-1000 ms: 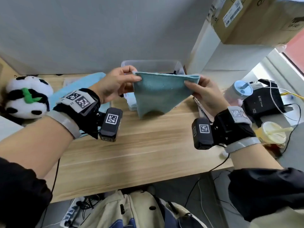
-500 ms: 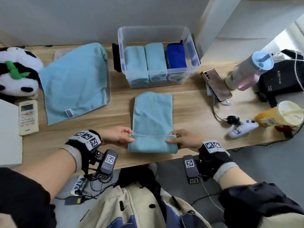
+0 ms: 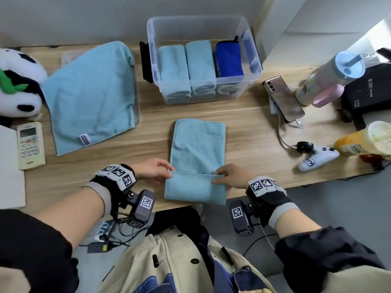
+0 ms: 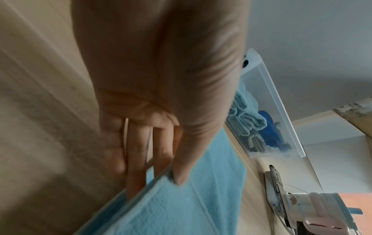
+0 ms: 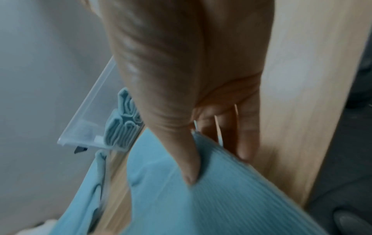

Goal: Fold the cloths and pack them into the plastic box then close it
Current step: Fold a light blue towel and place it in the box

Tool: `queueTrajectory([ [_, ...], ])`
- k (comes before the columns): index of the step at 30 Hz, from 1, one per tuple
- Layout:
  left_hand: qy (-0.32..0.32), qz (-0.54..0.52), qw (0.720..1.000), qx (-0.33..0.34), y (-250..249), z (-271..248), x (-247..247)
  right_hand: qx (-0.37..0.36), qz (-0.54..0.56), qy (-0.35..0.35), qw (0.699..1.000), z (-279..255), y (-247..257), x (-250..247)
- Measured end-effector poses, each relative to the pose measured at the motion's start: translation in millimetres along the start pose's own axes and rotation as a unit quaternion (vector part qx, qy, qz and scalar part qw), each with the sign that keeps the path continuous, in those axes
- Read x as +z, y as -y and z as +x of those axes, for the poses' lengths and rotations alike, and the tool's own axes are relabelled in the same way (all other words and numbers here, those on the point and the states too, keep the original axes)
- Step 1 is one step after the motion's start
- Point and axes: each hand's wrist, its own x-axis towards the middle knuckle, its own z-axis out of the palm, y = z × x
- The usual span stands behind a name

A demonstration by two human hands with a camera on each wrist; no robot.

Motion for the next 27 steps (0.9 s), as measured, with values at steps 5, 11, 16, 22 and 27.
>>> queueTrajectory([
  [5, -0.085, -0.004, 0.994, 0.070, -18, 15, -4, -0.133, -0.078, -0.145, 0.977, 17, 5, 0],
  [11, -0.015, 0.132, 0.991, 0.030, -28, 31, -1, -0.127, -0.189, -0.119, 0.967, 27, 13, -2],
  [16, 0.028, 0.139, 0.990, -0.002, -35, 30, 0, -0.088, -0.253, -0.112, 0.957, 35, 16, -12],
  [22, -0.314, 0.051, 0.947, 0.036, -51, 46, -22, -0.071, -0.244, -0.112, 0.961, 37, 20, -10],
  [27, -0.232, -0.143, 0.962, 0.001, -75, 67, -27, -0.066, -0.235, -0.098, 0.965, 34, 23, -11],
])
